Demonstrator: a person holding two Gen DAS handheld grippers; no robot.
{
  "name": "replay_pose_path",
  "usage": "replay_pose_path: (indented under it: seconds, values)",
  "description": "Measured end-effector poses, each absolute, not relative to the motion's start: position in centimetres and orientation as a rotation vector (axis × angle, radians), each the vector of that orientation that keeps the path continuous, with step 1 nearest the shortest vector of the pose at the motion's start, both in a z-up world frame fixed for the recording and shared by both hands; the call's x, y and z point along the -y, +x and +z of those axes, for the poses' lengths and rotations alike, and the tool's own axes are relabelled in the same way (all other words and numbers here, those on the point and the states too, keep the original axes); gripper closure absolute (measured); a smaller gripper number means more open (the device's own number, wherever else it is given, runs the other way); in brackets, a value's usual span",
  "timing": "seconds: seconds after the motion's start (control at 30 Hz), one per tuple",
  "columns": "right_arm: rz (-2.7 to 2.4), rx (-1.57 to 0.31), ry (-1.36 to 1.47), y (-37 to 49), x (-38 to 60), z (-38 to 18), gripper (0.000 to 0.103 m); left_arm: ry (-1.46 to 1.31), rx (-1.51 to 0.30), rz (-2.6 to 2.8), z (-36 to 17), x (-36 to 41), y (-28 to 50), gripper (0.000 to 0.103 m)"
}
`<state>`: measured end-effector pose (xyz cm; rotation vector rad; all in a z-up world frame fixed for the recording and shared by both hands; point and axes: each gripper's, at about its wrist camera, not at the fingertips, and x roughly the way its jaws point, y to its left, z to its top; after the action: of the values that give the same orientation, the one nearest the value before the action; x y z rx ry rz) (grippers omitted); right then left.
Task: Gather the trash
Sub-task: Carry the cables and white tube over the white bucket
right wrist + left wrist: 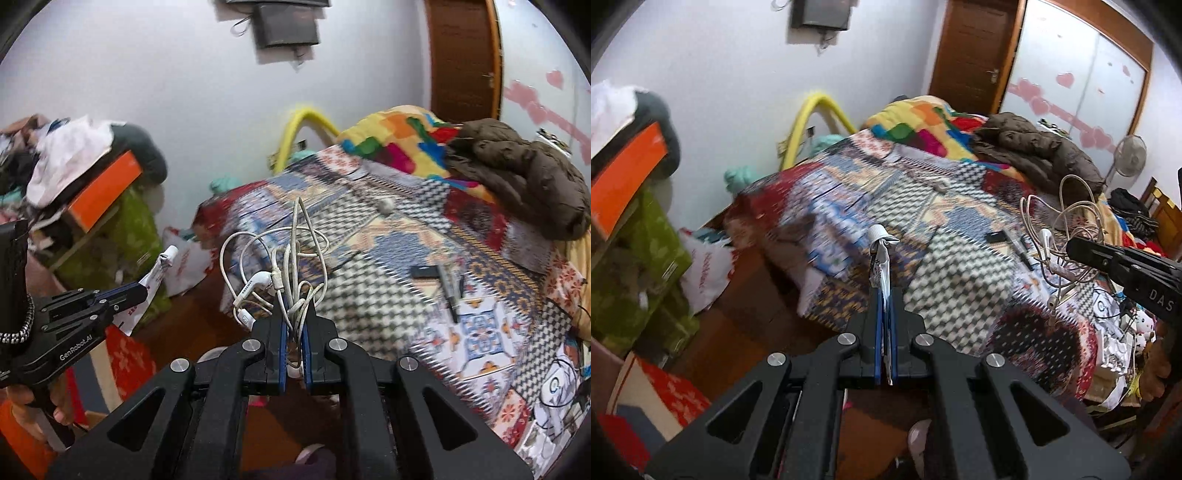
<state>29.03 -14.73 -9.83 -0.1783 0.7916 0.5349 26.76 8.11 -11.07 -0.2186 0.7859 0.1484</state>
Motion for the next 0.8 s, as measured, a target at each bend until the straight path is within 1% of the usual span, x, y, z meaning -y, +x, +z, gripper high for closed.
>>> replay_pose_path:
  seconds: [0.27,0.43,0.8]
  values:
    - [0.63,-0.856,-0.204,26.9,8.6,-13.1,0.097,-0.244,-0.819,0.238,-13.3,-12.5,22.4,0.101]
    - [0.678,-0.905,-0.246,26.2,4.7,-15.5,0.097,-0.28,-0.864,0.277,-15.9,-15.3,20.6,0.101]
    - [0.739,-1.107,-0.315,27.4,-0.9,-23.4,0.097,-0.355,-1.039,0.335,-24.4,-19.3,20.4,0.101]
